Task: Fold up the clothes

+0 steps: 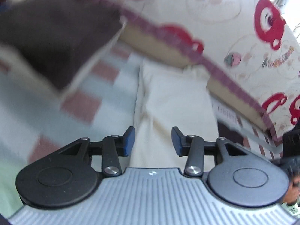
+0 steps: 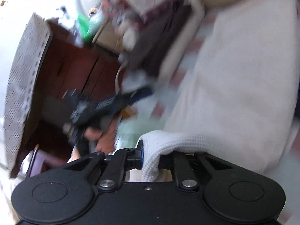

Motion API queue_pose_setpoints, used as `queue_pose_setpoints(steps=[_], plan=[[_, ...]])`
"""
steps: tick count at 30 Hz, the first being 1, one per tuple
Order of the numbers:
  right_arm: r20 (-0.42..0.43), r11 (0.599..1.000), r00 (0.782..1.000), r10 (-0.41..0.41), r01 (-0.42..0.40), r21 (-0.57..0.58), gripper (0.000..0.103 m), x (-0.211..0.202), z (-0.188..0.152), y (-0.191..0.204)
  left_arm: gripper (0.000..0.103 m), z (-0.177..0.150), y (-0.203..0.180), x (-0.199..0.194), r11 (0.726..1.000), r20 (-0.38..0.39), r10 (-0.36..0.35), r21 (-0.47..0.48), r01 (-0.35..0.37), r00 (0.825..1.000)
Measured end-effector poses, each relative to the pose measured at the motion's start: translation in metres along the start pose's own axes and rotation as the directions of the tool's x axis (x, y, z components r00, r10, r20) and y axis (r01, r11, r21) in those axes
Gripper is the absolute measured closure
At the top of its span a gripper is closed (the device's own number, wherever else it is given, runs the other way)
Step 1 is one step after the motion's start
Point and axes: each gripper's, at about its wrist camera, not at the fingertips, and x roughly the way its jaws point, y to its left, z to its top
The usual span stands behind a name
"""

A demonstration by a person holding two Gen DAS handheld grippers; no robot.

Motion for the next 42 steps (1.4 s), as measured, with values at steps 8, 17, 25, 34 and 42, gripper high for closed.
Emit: queue_pose_setpoints(steps=[8, 17, 25, 34, 42], plan=[[0.263, 0.966, 0.93, -0.258, 0.241, 0.096, 0.088, -0.025, 0.141, -0.068, 0.054, 0.047, -0.04, 0.049, 0.991, 0.102, -0.072, 0.118, 0.06, 0.992], [0.101, 0.931, 0.943, -0.318, 0.291, 0.22, 0.065, -0.029, 0.169, -0.12, 0.046, 0.013, -0.031, 0.1, 0.97, 0.031, -0.13, 0.212, 0.121, 0.991], [0.322, 0.949, 0.933, -0.159, 0.055, 0.312, 0.046, -0.09, 0.127, -0.138, 0.034, -0.006, -0.039, 0.104, 0.936, 0.006, -0.115, 0.334, 0.107, 0.993], [0.286, 0.961, 0.917, -0.277, 0.262, 0.089, 0.046, -0.097, 0.037, -0.096, 0.03, -0.004, -0.024, 0.121, 0.969, -0.163, 0.009, 0.245, 0.031, 0.987], [0.136, 0.933, 0.943, -0.303, 0.323, -0.158, 0.061, -0.039, 0.03, -0.078, 0.031, -0.014, -0.01, 0.151, 0.996, -0.116, 0.031, 0.083, -0.022, 0.993]])
